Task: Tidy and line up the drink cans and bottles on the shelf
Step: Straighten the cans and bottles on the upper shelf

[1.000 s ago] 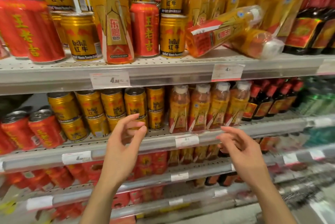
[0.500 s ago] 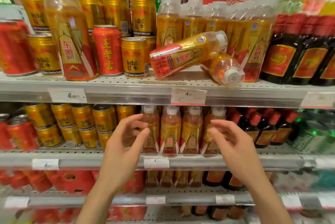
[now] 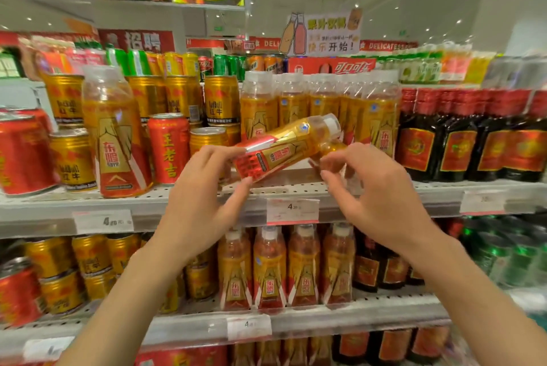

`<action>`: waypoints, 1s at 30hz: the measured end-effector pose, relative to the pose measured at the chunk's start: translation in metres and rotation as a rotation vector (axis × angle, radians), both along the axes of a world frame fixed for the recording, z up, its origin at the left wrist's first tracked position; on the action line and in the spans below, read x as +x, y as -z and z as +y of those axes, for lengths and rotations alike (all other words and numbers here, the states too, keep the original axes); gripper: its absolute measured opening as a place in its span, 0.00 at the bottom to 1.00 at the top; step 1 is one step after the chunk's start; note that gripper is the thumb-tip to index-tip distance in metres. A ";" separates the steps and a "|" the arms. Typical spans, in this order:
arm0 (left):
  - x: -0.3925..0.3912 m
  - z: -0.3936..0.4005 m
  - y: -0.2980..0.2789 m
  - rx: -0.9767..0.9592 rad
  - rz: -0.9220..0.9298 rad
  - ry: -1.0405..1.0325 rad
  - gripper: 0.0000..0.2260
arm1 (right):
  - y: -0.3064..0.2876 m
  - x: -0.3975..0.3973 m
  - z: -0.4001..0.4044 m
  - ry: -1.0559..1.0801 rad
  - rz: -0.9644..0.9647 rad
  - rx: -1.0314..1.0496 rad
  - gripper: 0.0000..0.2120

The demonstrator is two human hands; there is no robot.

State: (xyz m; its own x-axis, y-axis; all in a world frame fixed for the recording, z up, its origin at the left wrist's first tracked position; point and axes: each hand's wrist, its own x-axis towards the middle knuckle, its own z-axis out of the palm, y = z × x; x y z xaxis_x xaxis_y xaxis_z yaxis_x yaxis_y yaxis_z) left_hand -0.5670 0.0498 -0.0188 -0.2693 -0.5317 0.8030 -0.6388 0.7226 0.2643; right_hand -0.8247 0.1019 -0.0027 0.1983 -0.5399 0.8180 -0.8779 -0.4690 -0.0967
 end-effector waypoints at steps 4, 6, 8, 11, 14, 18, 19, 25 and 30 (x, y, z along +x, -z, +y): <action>0.002 -0.021 -0.015 -0.085 -0.147 -0.112 0.19 | -0.029 -0.007 -0.028 0.122 0.140 0.059 0.17; 0.007 -0.029 -0.018 -0.118 -0.197 -0.149 0.20 | -0.041 -0.007 -0.042 0.156 0.181 0.154 0.24; 0.013 -0.034 -0.023 -0.156 -0.240 -0.209 0.21 | -0.050 -0.005 -0.053 0.166 0.189 0.221 0.31; 0.022 -0.040 -0.029 -0.152 -0.270 -0.278 0.20 | -0.057 -0.001 -0.067 0.195 0.205 0.323 0.39; 0.029 -0.046 -0.029 -0.047 -0.234 -0.233 0.20 | -0.061 0.001 -0.074 0.171 0.147 0.469 0.42; 0.033 -0.047 -0.031 0.028 -0.156 -0.172 0.19 | -0.070 -0.005 -0.069 0.104 0.065 0.495 0.37; 0.033 -0.048 -0.032 0.038 -0.149 -0.170 0.18 | -0.071 -0.008 -0.067 0.077 0.030 0.504 0.36; 0.035 -0.054 -0.035 0.071 -0.131 -0.147 0.18 | -0.084 -0.008 -0.064 -0.125 -0.211 0.450 0.36; 0.037 -0.056 -0.035 0.067 -0.108 -0.119 0.17 | -0.094 0.017 -0.077 -0.203 -0.350 0.353 0.41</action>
